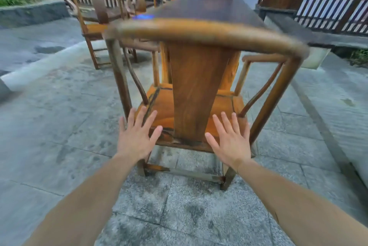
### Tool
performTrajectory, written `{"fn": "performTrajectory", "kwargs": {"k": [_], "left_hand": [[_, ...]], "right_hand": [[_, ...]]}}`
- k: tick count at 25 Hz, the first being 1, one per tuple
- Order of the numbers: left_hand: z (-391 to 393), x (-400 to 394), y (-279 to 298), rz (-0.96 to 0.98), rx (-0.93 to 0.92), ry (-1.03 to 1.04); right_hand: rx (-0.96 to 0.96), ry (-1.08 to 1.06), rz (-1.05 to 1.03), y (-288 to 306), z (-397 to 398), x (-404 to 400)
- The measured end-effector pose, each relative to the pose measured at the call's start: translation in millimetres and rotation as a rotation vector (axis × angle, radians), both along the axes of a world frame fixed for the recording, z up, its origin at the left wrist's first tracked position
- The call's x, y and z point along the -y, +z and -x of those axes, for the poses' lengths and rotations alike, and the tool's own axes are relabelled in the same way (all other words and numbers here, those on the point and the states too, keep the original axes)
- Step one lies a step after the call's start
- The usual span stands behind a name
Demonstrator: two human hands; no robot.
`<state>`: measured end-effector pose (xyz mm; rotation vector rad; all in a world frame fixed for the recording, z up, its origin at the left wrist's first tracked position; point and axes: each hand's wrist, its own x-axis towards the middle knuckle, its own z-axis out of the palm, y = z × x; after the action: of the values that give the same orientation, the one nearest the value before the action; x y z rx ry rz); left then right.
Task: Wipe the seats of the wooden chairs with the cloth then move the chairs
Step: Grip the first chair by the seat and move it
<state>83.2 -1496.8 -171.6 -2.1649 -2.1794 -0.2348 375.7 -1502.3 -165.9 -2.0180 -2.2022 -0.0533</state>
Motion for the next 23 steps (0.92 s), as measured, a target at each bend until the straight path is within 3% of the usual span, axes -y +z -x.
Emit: {"fn": "performTrajectory", "kwargs": {"k": [11, 16, 23], "left_hand": [[34, 232, 356, -0.073, 0.01, -0.128], [47, 298, 444, -0.171, 0.02, -0.166], [70, 347, 488, -0.285, 0.023, -0.114]], "right_hand": [[-0.041, 0.163, -0.048, 363, 34, 208], [-0.058, 0.221, -0.155, 445, 42, 273], [-0.063, 0.251, -0.217, 480, 50, 305]]}}
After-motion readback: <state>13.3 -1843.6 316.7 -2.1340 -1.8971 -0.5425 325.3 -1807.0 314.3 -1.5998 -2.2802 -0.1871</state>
